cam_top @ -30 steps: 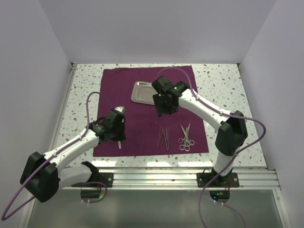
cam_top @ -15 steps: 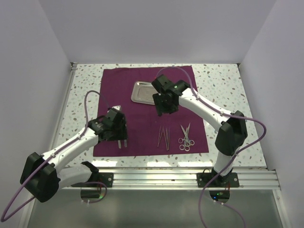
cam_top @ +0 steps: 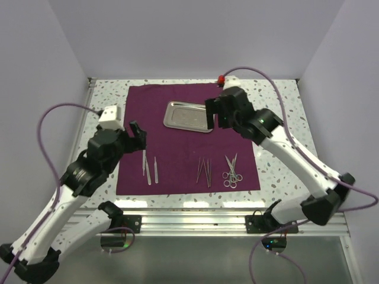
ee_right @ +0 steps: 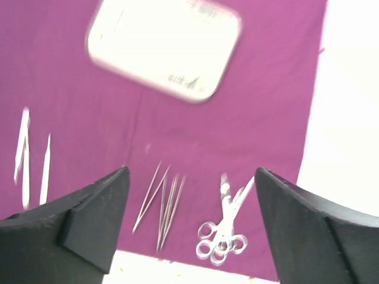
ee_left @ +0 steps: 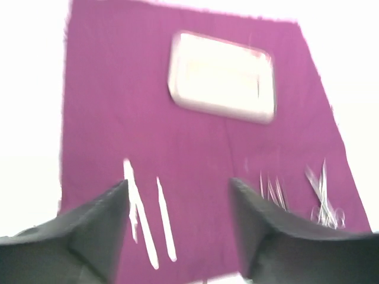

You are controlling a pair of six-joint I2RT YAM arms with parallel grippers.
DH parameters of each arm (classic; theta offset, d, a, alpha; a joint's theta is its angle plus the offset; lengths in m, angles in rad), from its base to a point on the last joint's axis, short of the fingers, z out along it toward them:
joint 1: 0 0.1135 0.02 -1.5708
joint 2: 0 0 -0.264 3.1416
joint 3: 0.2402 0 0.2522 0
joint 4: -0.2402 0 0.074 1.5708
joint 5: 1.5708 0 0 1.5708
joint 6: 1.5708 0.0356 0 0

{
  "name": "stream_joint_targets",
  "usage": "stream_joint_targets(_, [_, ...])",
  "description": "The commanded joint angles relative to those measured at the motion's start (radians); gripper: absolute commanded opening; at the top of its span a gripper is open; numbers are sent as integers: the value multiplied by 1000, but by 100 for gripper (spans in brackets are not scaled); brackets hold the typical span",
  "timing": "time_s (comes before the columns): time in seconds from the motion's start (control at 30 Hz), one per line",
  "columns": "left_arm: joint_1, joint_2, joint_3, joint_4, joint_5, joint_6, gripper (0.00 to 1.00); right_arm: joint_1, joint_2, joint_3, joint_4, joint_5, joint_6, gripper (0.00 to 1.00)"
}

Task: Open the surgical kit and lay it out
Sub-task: Reset both arms

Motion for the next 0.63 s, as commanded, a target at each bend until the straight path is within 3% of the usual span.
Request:
stream_joint_targets(0.0, [-1, -145, -103, 202, -199, 91, 89, -2, -143, -134, 229, 195, -48, 96])
stream_joint_targets(0.03, [-1, -199, -147, 235, -219, 116, 99, -2, -183, -145, 240, 187, -48, 98])
stream_joint_targets(0.27, [-1, -127, -117, 250, -242, 173, 100, -3, -265, -154, 231, 156, -37, 98])
stream_joint_targets(0.43, [-1, -77, -132, 371, -194, 220, 99, -2, -300, -184, 240, 144, -60, 98])
stream_joint_targets(0.6, [-1, 23, -102, 373, -157, 184, 99, -3, -320, -188, 222, 196, -71, 99])
